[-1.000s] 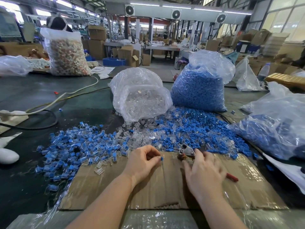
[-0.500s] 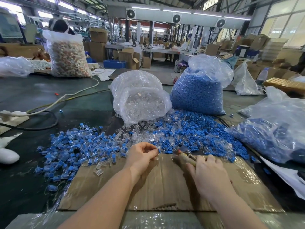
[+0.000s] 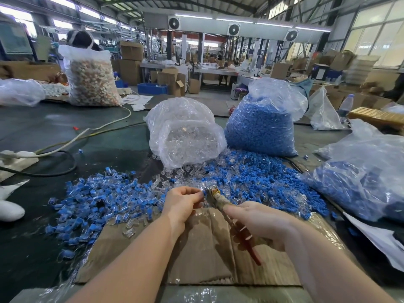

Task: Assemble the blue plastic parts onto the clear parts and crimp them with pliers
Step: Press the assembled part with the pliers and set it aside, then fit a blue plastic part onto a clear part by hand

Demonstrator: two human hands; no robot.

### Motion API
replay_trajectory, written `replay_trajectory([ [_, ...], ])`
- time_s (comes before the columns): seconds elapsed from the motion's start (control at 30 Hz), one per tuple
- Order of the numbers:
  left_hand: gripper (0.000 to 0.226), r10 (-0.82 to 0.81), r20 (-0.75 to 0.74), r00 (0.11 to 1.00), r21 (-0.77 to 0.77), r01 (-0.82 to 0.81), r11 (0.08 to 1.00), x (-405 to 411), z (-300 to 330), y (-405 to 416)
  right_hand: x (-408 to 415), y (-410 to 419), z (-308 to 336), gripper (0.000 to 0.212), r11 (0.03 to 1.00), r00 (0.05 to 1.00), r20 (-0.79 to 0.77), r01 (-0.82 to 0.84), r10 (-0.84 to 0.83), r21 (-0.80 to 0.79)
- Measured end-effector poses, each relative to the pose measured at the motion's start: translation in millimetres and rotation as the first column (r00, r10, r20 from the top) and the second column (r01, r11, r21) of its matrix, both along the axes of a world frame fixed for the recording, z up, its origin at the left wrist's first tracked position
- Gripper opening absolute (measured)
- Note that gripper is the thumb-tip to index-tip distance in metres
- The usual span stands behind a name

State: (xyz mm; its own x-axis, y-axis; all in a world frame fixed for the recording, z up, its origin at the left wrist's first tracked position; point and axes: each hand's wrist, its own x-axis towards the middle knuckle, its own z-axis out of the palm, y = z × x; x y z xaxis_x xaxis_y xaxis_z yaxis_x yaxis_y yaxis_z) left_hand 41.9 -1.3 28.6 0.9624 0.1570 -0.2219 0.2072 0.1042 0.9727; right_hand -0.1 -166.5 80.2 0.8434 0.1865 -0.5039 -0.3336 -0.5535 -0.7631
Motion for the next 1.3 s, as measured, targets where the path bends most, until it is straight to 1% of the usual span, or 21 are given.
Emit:
replay_trajectory([
  [0.07,0.004,0.015,-0.007,1.0,0.006,-0.015,1.0,-0.3,1.4,1.1,0.4,-0.7,-1.8,0.027,1.0,1.0,-0.021,-0.018,0.019,0.025],
  [0.1,0.004,0.018,-0.01,1.0,0.009,-0.018,1.0,-0.5,1.9,1.5,0.6,-0.8,-3.0,0.025,0.999,0.999,-0.026,-0.026,0.027,0.023],
  [0.27,0.004,0.006,-0.026,1.0,0.012,-0.006,1.0,-2.4,3.8,3.2,1.9,-1.6,-5.8,0.034,0.998,0.998,-0.034,-0.057,0.057,0.006],
  [0.37,0.003,0.009,-0.027,1.0,0.007,-0.009,1.0,-2.5,4.4,2.9,2.2,-4.0,-5.6,0.025,0.999,0.999,-0.016,-0.052,0.052,0.001],
  [0.5,0.004,0.022,-0.055,0.998,-0.081,-0.026,0.996,-2.4,4.5,0.8,0.6,-7.3,-5.7,0.022,0.999,0.999,-0.006,-0.048,0.048,-0.012],
  [0.67,0.004,0.03,-0.051,0.998,-0.063,-0.033,0.997,-4.5,2.8,-1.7,-4.1,-8.1,-2.8,0.021,0.999,0.999,-0.015,-0.042,0.042,-0.025],
  [0.8,0.005,0.023,-0.059,0.998,-0.098,-0.029,0.995,-6.1,3.9,-5.3,-7.8,-9.0,-1.4,0.02,0.998,0.998,-0.016,-0.066,0.065,-0.009],
  [0.9,0.006,0.027,-0.051,0.998,-0.086,-0.031,0.996,-6.4,4.7,-6.6,-9.3,-7.9,-1.7,0.02,0.997,0.997,-0.009,-0.079,0.079,-0.002],
  [1.1,0.007,0.041,-0.033,0.999,-0.119,-0.044,0.992,-8.5,6.3,-9.8,-14.7,-2.3,-3.4,0.014,0.99,0.993,0.067,-0.092,0.1,-0.108],
  [1.2,0.01,0.061,-0.013,0.998,-0.132,-0.062,0.989,-9.3,5.8,-12.2,-16.6,-0.6,-5.7,0.016,0.99,0.988,0.121,-0.081,0.095,-0.12],
  [1.3,0.011,0.07,-0.007,0.998,-0.129,-0.071,0.989,-11.5,3.6,-12.8,-19.9,1.2,-5.0,0.015,0.996,0.987,0.142,-0.066,0.073,-0.06],
])
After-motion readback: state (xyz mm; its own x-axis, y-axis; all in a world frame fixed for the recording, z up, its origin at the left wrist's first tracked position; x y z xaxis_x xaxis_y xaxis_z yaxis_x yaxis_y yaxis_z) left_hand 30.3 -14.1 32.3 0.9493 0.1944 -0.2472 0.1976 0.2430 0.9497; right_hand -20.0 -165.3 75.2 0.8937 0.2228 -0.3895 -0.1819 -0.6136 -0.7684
